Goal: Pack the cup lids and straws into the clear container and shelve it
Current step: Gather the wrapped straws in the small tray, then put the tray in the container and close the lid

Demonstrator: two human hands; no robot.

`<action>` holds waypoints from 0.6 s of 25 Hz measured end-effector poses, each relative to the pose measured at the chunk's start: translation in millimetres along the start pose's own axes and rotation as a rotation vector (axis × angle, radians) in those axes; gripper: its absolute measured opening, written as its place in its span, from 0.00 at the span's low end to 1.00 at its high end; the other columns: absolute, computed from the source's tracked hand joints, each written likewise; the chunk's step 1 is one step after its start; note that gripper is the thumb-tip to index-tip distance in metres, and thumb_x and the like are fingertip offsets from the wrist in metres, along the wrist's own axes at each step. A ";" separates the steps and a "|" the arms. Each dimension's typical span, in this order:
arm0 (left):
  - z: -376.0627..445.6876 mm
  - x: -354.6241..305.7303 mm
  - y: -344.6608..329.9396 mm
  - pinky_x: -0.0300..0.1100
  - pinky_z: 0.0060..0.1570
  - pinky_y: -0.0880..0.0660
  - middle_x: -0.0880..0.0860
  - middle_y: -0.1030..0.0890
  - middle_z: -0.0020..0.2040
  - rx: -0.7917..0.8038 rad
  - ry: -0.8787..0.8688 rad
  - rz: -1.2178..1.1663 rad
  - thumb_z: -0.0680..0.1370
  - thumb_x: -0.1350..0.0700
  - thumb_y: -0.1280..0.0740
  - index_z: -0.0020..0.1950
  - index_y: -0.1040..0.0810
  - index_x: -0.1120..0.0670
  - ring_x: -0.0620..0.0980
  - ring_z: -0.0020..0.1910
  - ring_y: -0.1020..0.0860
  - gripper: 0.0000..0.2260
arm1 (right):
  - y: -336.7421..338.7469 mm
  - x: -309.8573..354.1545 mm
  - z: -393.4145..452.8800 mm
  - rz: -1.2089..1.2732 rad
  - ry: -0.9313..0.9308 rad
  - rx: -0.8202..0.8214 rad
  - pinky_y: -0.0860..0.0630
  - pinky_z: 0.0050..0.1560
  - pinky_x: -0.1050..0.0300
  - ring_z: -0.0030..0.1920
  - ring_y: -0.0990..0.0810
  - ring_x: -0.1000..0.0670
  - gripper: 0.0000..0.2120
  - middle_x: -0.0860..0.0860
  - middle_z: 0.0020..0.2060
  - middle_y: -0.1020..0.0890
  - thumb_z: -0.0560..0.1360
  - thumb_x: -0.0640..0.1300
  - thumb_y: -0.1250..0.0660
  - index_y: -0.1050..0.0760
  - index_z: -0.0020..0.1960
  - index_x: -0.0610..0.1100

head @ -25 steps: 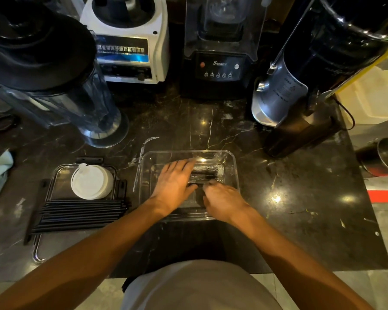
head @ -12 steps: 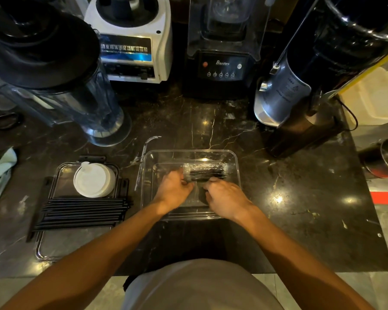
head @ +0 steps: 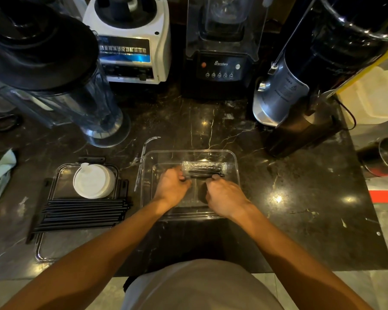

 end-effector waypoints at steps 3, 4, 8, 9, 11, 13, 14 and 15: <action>1.1 -1.3 2.3 0.37 0.40 0.23 0.53 0.16 0.40 -0.027 0.060 -0.037 0.78 0.63 0.30 0.46 0.20 0.53 0.45 0.40 0.18 0.05 | 2.2 -0.1 1.8 -0.037 -0.011 -0.027 0.25 0.62 0.48 0.61 0.20 0.44 0.14 0.46 0.63 0.24 0.79 0.40 0.32 0.23 0.64 0.42; -0.2 -2.5 2.4 0.38 0.41 0.22 0.53 0.16 0.41 -0.023 0.068 -0.050 0.78 0.63 0.29 0.47 0.19 0.54 0.46 0.41 0.18 0.04 | 2.3 -0.1 1.4 -0.054 -0.010 -0.031 0.25 0.62 0.48 0.61 0.21 0.44 0.15 0.45 0.63 0.25 0.78 0.39 0.31 0.23 0.64 0.42; -6.3 -2.4 3.0 0.38 0.44 0.19 0.50 0.14 0.45 0.006 0.079 -0.083 0.78 0.61 0.28 0.51 0.18 0.52 0.45 0.46 0.15 0.04 | 0.7 0.4 -0.6 -0.073 0.002 -0.013 0.24 0.61 0.48 0.59 0.19 0.44 0.12 0.46 0.60 0.23 0.78 0.39 0.32 0.21 0.61 0.43; -7.0 -0.9 4.1 0.37 0.43 0.20 0.50 0.13 0.45 0.002 0.089 -0.082 0.78 0.60 0.28 0.51 0.17 0.52 0.45 0.46 0.15 0.04 | 1.0 0.4 -1.0 -0.077 0.004 -0.014 0.24 0.61 0.48 0.58 0.19 0.44 0.12 0.46 0.59 0.22 0.78 0.38 0.32 0.21 0.61 0.43; -10.1 0.4 5.2 0.35 0.41 0.22 0.49 0.14 0.46 0.016 0.090 -0.080 0.79 0.58 0.28 0.53 0.18 0.51 0.44 0.46 0.15 0.04 | 1.7 2.0 -2.2 -0.092 0.011 -0.017 0.23 0.60 0.48 0.58 0.18 0.44 0.12 0.46 0.58 0.21 0.78 0.37 0.33 0.21 0.61 0.43; -14.5 -1.5 8.8 0.30 0.36 0.24 0.49 0.14 0.46 0.018 0.087 -0.064 0.80 0.57 0.29 0.54 0.19 0.51 0.41 0.42 0.16 0.04 | 2.1 3.7 -3.1 -0.103 0.015 -0.015 0.24 0.60 0.48 0.58 0.18 0.44 0.12 0.46 0.58 0.20 0.78 0.37 0.34 0.20 0.61 0.44; -15.6 -0.3 10.3 0.29 0.33 0.25 0.49 0.15 0.45 0.026 0.078 -0.037 0.80 0.57 0.29 0.54 0.19 0.50 0.40 0.39 0.17 0.04 | 2.4 5.1 -4.8 -0.111 0.015 -0.013 0.24 0.60 0.48 0.58 0.18 0.44 0.12 0.46 0.57 0.19 0.79 0.37 0.34 0.20 0.61 0.44; -15.8 -2.2 10.6 0.29 0.32 0.25 0.49 0.15 0.44 0.034 0.028 0.029 0.80 0.57 0.29 0.55 0.19 0.51 0.39 0.37 0.18 0.04 | 3.0 5.9 -6.4 -0.119 0.014 -0.009 0.24 0.60 0.48 0.58 0.18 0.44 0.11 0.47 0.57 0.18 0.79 0.38 0.34 0.20 0.60 0.45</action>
Point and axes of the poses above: each hand's wrist, its own z-axis towards the middle knuckle, its own y-axis out of the back of the hand, x = y × z, the point moved 10 cm from there along z, towards the middle knuckle
